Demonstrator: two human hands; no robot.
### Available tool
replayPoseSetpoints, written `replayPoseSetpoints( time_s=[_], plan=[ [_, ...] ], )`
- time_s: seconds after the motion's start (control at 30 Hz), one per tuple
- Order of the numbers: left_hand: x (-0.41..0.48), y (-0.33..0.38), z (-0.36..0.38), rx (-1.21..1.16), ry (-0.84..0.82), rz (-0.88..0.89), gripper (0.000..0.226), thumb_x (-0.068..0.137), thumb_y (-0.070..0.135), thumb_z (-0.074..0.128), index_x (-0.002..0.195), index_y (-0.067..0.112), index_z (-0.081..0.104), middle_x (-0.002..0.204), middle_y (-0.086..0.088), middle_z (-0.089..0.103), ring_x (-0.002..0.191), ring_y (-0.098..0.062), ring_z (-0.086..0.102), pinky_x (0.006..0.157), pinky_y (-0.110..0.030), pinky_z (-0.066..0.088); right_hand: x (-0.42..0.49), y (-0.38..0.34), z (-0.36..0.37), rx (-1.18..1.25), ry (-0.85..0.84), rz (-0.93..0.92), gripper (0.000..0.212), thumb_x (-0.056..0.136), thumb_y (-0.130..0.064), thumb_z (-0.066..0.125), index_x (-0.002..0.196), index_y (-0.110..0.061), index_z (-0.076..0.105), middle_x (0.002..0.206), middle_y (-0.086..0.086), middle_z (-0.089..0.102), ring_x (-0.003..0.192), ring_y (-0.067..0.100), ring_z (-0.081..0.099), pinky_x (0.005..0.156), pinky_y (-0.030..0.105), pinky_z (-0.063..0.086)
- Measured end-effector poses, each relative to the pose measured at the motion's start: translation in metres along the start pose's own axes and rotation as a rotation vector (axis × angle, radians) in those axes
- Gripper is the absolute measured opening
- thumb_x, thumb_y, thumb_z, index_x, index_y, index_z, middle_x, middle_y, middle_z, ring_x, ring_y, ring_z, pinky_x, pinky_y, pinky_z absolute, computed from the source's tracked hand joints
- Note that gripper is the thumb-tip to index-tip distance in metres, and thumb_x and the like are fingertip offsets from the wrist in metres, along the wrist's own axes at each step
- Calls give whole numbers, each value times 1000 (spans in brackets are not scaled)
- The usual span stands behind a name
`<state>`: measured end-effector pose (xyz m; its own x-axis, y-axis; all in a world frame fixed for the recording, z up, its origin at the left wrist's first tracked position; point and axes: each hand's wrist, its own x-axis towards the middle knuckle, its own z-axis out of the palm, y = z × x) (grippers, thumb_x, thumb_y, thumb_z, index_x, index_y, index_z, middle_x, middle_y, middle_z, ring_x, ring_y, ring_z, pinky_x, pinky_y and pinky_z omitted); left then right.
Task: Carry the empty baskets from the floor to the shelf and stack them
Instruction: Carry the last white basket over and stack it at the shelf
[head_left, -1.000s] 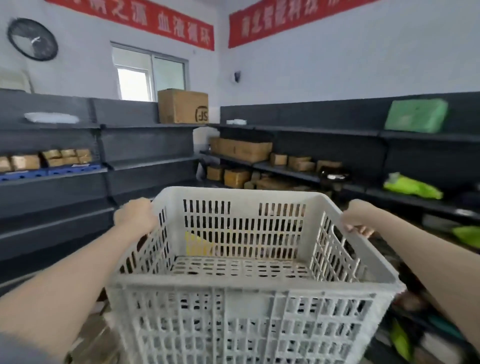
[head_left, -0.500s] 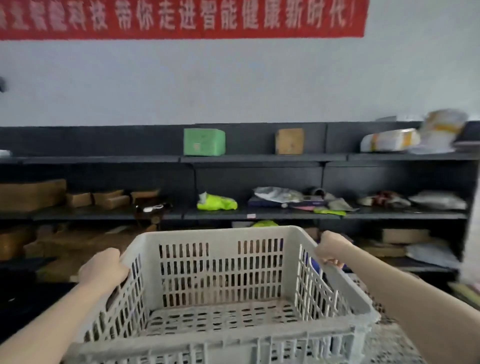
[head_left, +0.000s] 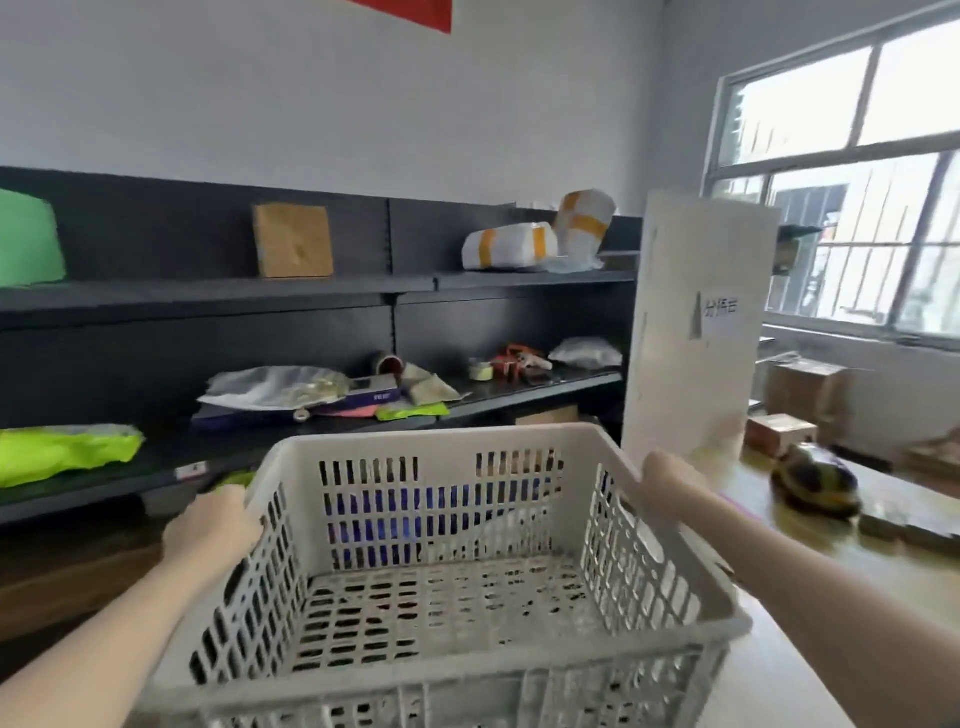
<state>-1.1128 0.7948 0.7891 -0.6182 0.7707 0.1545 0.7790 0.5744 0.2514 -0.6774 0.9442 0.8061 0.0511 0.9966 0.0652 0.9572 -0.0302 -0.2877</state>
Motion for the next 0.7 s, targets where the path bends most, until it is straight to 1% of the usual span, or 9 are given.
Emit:
replayPoseSetpoints(
  time_s=[0.03,0.1,0.2,0.3,0.37,0.43,0.5,0.6,0.7],
  plan=[
    [12,25,12,-3,-5,23,19,94,26,44,95,16,61,102,-6,67,98,-27,64,73,-31,48,21,16,1,-6,7,20,8,85,-17,55,78,-12,54,76,3,63,79,24,64,68,29,50],
    [31,70,37,-8,-28,61,18,94,24,45,93,16,61,98,-5,67,94,-26,64,68,-29,46,62,46,4,1,8,47,12,84,-20,55,76,-11,56,70,0,61,70,21,61,66,28,50],
    [53,130,74,-20,-40,61,16,92,21,45,94,17,61,91,-3,67,87,-23,64,69,-30,51,127,87,13,6,27,53,21,85,-30,53,70,-16,56,63,-2,59,60,15,58,55,25,46],
    [64,180,113,-56,-53,37,14,94,22,44,93,21,58,97,-5,69,91,-25,66,74,-32,53,190,115,21,-16,20,27,32,85,-38,51,62,-16,50,62,-2,55,65,20,59,60,26,45],
    [73,206,134,-62,-73,-3,21,95,22,44,104,16,61,102,-7,69,96,-26,66,78,-33,53,231,124,24,-14,11,-3,33,87,-39,48,69,-14,55,65,-1,56,71,23,61,64,27,47],
    [85,227,147,-52,-78,-50,25,95,24,44,109,13,62,100,-8,69,96,-27,66,78,-33,53,267,127,27,-21,-11,-18,31,88,-39,49,75,-13,58,63,-2,56,64,20,60,56,24,44],
    [98,246,157,-65,-69,-63,25,94,25,46,107,16,65,98,-7,69,94,-27,66,76,-33,52,298,129,33,-11,-27,-20,33,88,-43,50,74,-14,57,62,-2,57,56,16,57,49,21,39],
    [120,269,169,-58,-34,-83,22,93,26,49,109,19,63,99,-4,68,93,-26,66,74,-33,55,345,126,52,-34,-43,-52,30,88,-37,52,69,-14,51,71,3,59,72,22,64,59,24,43],
    [135,282,189,-65,-13,-146,23,92,25,48,107,18,65,97,-5,68,92,-26,65,74,-33,55,383,118,73,-70,-76,-77,15,89,-24,50,86,-11,57,92,9,69,88,25,67,68,27,46]
  ],
)
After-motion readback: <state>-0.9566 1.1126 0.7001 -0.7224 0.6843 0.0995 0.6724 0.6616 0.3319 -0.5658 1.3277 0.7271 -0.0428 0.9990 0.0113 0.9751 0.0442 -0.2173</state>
